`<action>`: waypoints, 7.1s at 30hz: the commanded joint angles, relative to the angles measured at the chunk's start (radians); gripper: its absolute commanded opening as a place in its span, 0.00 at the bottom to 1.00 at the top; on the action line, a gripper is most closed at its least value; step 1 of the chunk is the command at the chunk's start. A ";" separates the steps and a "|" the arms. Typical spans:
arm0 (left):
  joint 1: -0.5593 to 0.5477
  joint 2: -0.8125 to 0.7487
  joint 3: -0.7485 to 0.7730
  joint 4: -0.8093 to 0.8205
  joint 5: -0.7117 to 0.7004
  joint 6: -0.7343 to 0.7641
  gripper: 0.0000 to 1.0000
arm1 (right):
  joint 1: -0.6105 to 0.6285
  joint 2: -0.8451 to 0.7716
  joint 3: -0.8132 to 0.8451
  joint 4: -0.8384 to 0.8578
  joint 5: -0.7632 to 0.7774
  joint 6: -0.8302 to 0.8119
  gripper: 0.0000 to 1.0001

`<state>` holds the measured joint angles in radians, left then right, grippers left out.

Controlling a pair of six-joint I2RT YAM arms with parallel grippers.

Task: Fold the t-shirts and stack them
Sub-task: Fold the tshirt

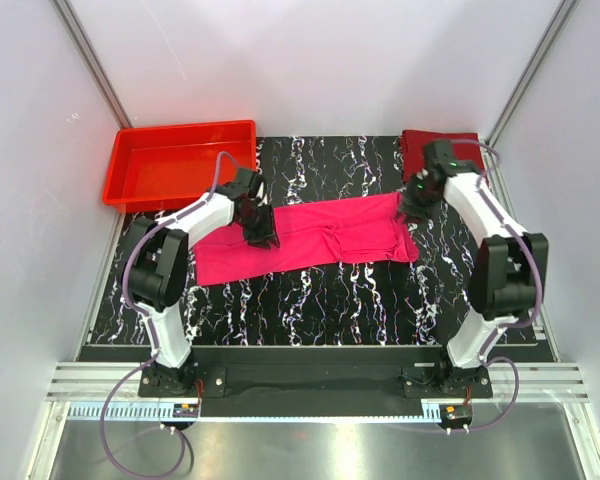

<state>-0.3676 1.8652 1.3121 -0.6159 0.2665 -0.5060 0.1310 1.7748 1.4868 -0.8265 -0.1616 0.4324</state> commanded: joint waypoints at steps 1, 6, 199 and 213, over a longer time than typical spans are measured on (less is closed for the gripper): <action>-0.007 -0.015 -0.010 0.005 0.025 0.038 0.37 | -0.050 -0.067 -0.135 -0.039 -0.001 -0.030 0.33; -0.007 -0.038 -0.037 -0.039 -0.016 0.086 0.37 | -0.102 -0.077 -0.249 -0.022 0.005 -0.041 0.48; -0.154 -0.519 -0.271 -0.133 0.054 0.004 0.81 | 0.363 0.821 1.147 -0.036 0.346 -0.268 1.00; -0.224 -0.108 -0.212 0.042 0.007 -0.029 0.78 | 0.217 0.110 0.319 -0.065 0.134 -0.047 1.00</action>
<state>-0.5690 1.7149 1.0657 -0.6270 0.3012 -0.5220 0.4149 2.0354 1.9671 -0.9352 0.0414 0.3161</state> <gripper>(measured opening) 0.787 0.994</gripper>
